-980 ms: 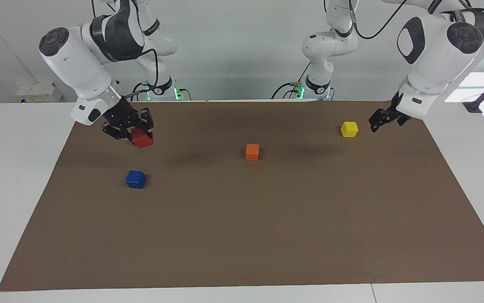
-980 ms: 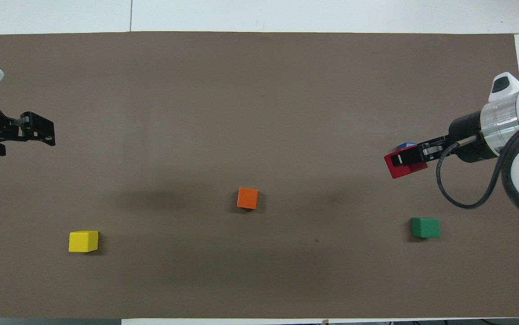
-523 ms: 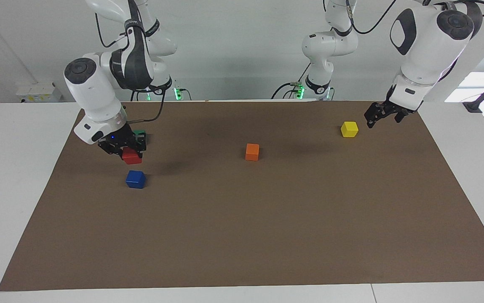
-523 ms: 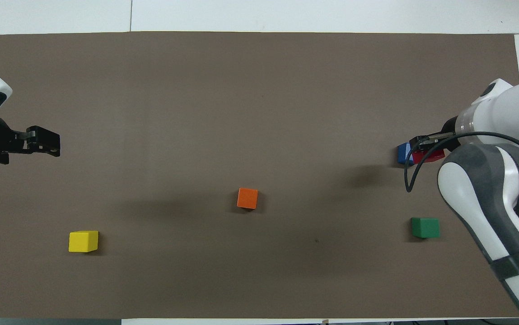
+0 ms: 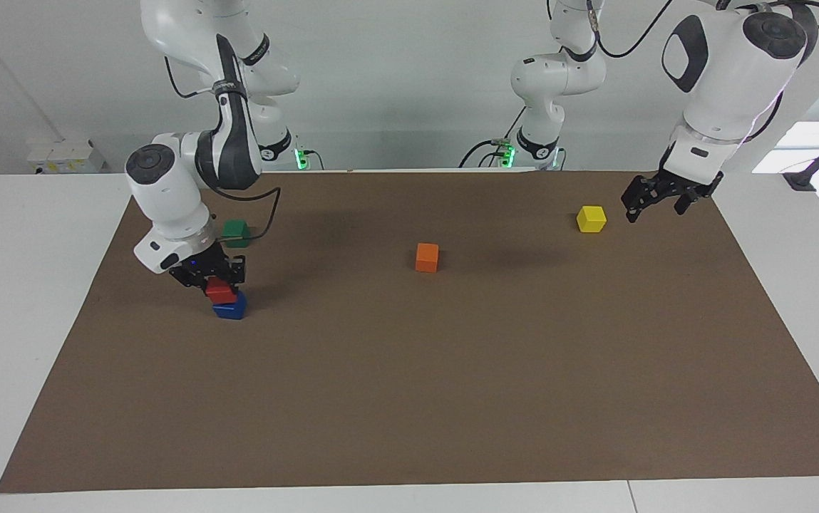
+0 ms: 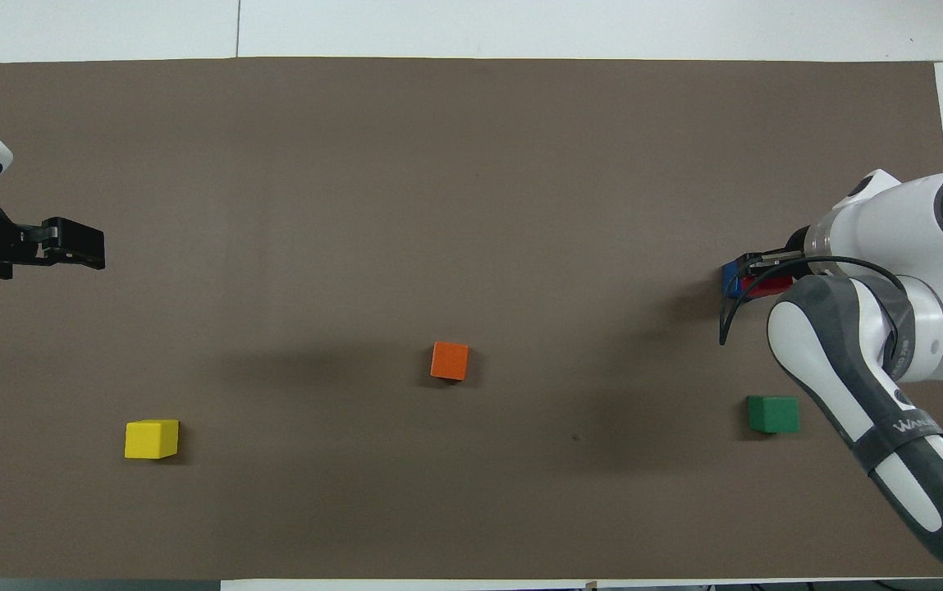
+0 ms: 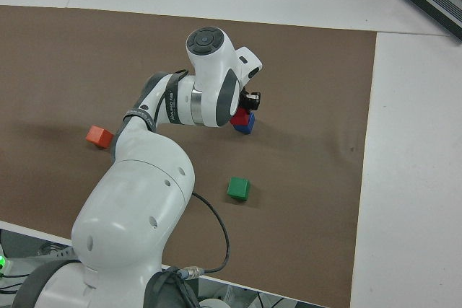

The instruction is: Transfer red block to right arm and stack on blue block

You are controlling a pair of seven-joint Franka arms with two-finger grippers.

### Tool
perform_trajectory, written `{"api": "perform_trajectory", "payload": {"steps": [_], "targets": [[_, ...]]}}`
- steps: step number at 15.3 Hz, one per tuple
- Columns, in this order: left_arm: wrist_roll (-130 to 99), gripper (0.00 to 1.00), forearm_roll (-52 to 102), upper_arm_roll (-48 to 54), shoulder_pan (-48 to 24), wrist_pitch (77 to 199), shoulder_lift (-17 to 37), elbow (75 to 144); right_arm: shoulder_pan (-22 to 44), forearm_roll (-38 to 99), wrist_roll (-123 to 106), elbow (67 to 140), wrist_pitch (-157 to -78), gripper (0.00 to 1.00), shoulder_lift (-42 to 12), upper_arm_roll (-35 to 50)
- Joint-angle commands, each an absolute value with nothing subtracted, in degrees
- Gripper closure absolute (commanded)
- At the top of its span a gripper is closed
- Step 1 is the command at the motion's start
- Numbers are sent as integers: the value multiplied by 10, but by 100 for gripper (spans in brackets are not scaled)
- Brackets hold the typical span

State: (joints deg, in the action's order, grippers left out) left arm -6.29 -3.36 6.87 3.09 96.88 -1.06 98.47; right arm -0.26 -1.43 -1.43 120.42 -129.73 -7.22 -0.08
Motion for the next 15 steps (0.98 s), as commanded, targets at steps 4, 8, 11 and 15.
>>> {"api": "perform_trajectory", "payload": {"steps": [4,8,11,15], "targets": [[-46,0,-3,39,11,965,6,961,-7,-28,39,1220,-1310,100,-71,6],[-45,0,-3,39,0,953,7,950,-11,-28,40,1252,-1371,100,-69,6],[-46,0,-4,40,-1,952,4,953,-11,-27,47,1255,-1371,100,-69,6],[-46,0,-4,39,-1,955,4,954,-13,-25,55,1250,-1347,0,-67,6]]}}
